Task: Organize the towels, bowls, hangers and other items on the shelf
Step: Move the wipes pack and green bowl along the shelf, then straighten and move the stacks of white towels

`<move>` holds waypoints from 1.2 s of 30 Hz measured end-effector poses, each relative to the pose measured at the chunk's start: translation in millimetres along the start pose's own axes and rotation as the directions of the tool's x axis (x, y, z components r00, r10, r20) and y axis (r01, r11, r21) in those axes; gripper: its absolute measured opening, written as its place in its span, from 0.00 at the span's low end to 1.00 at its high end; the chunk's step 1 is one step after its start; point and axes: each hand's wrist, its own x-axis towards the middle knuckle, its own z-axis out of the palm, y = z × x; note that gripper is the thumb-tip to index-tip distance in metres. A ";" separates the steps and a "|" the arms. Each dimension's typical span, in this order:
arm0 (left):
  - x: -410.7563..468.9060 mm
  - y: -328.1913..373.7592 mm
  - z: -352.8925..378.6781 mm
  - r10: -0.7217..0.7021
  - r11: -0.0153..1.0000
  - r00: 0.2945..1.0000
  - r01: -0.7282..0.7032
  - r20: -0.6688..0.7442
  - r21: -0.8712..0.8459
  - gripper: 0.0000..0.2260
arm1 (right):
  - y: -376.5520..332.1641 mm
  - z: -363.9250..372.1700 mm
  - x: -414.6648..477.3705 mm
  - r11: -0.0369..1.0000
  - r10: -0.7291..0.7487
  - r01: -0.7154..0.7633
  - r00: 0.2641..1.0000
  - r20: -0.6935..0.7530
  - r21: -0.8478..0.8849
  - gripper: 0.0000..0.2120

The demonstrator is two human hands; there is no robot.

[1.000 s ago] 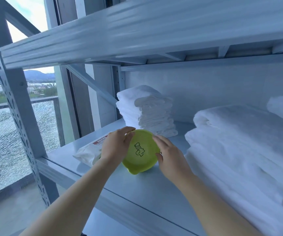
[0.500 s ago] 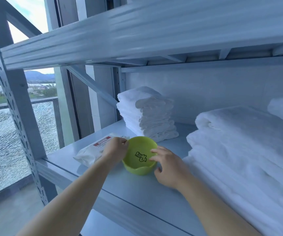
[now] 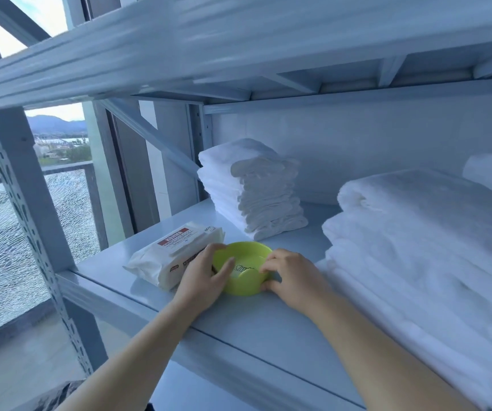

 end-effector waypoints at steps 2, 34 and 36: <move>0.5 -2.3 1.1 -0.004 1.000 1.000 0.004 -0.009 -0.029 0.14 | 0.3 -1.0 -0.3 1.000 -0.018 0.018 1.000 0.005 -0.024 0.14; 50.4 37.4 -28.6 0.225 0.970 0.962 -0.206 -0.154 0.129 0.14 | -11.1 -37.2 47.0 0.989 0.097 -0.058 0.951 -0.295 0.137 0.07; 70.7 45.4 -34.5 0.231 0.965 0.963 -0.208 -0.142 0.163 0.15 | -11.0 -44.5 67.5 0.992 0.107 -0.085 0.955 -0.276 0.091 0.08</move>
